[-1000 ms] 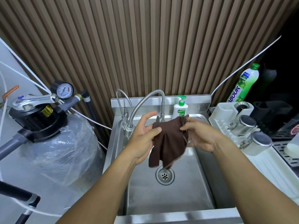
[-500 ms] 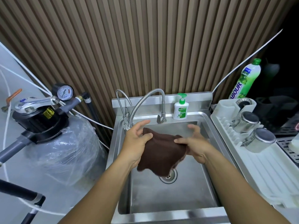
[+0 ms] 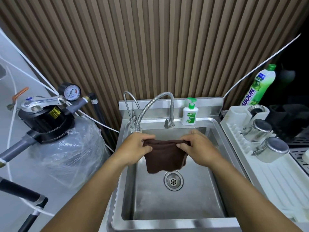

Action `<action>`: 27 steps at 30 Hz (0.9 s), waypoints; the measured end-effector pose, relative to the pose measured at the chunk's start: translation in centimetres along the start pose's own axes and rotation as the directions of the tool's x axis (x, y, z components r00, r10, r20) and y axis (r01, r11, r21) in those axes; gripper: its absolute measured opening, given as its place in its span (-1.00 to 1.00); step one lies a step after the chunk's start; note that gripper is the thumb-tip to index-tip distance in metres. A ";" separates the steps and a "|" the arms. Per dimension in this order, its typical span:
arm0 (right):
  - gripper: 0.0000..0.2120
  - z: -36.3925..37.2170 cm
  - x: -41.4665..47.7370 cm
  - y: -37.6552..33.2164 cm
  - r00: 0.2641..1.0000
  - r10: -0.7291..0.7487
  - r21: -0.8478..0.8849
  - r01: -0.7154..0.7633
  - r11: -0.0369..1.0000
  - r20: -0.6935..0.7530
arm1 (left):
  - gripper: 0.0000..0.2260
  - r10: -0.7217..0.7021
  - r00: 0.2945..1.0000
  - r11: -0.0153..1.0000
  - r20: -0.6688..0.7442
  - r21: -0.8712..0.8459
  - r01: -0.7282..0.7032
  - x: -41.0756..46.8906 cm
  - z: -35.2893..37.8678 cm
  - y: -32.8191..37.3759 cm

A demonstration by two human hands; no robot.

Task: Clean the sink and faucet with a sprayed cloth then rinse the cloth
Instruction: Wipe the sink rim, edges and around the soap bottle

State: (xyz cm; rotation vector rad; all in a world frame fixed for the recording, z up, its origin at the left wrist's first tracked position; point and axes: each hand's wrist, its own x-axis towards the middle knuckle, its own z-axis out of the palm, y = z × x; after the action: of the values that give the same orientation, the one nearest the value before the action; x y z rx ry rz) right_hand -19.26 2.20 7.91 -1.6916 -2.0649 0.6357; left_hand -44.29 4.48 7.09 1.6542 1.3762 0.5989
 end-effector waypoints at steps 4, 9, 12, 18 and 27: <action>-0.74 0.5 0.8 1.4 0.998 -0.016 0.116 0.009 0.993 0.056 | -0.87 0.137 0.990 0.957 -0.045 0.264 -0.120 -0.2 -1.1 0.1; -0.55 1.4 0.7 0.8 0.993 0.074 0.781 -0.120 0.613 0.094 | -0.86 0.093 0.995 0.972 -0.043 -0.211 -0.100 -0.6 -0.8 0.4; -0.64 3.4 0.4 -0.1 0.983 0.102 0.908 -0.181 0.377 0.154 | -0.84 0.013 0.995 0.917 -0.100 -0.396 -0.052 -0.6 1.0 -0.2; -0.57 6.8 0.0 1.0 0.888 0.270 0.913 -0.403 0.067 0.372 | -0.84 -0.154 0.988 0.905 -0.006 -0.403 0.138 -0.9 2.0 -3.5; -0.60 8.3 -1.7 3.8 0.748 0.361 0.821 -0.563 -0.099 0.557 | -0.60 -0.093 0.918 0.981 -0.385 -0.193 0.018 3.1 -0.5 -4.4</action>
State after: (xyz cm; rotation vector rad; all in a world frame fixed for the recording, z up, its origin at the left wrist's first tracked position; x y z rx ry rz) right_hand -20.62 0.39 -1.13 -1.2990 -0.3777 1.9037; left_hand -46.17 7.59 3.13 1.3852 1.5894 1.0370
